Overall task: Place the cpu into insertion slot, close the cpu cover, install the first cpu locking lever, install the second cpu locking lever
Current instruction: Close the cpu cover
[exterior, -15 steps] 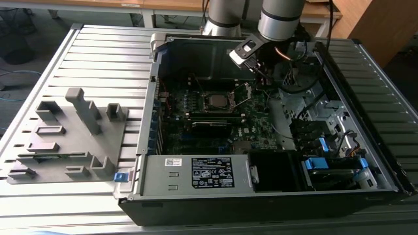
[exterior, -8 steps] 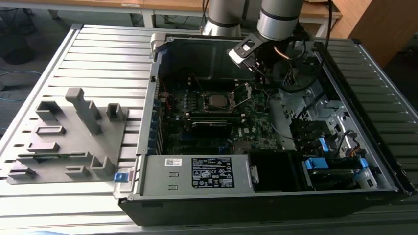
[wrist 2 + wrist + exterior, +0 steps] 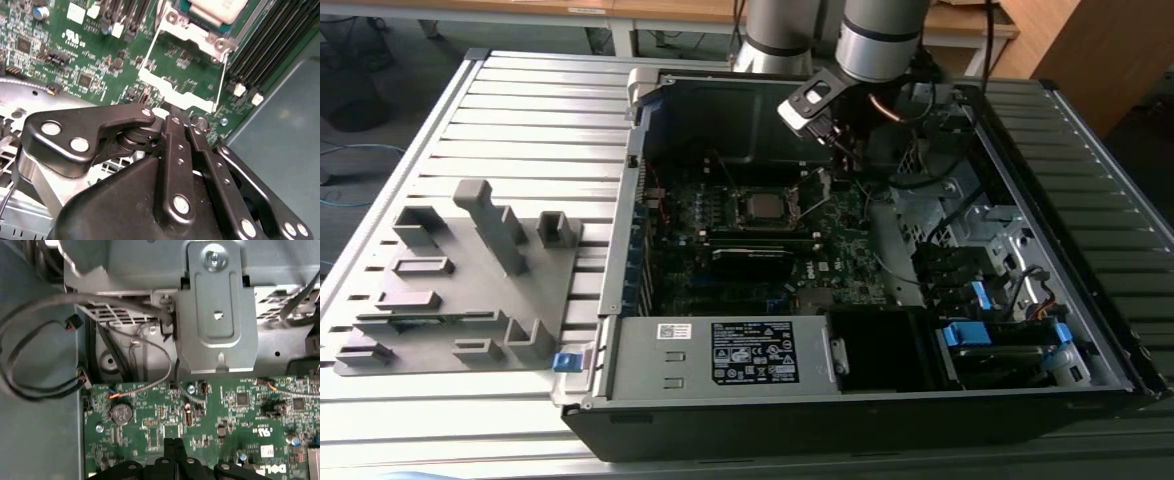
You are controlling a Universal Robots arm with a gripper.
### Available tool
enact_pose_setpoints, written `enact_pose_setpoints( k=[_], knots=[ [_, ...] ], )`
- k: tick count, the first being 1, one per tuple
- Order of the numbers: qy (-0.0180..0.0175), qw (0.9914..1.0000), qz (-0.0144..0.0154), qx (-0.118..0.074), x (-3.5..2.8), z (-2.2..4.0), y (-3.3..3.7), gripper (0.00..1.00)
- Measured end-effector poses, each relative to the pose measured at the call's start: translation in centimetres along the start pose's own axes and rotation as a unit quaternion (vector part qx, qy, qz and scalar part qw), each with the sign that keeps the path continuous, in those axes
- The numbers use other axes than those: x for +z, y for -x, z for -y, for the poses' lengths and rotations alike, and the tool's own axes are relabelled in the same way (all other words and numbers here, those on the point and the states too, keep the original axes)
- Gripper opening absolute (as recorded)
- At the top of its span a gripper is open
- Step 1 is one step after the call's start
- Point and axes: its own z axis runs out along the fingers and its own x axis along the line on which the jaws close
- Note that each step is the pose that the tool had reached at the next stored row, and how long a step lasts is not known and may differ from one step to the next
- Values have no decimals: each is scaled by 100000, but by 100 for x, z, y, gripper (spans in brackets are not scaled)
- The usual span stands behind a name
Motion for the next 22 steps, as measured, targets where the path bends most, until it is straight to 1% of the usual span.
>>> enact_pose_setpoints(
  k=[2, 5, 11, 13, 16, 22],
  knots=[
    [33, 100000, -150, 6, -2, 43, 3, 11],
    [150, 99999, -327, 15, -6, 134, 9, 11],
    [480, 99997, -553, 28, -13, 332, 21, 11],
    [539, 99997, -575, 30, -15, 381, 25, 11],
    [571, 99996, -616, 34, -17, 432, 27, 11],
    [569, 99996, -633, 38, -15, 482, 31, 11]
  ],
)
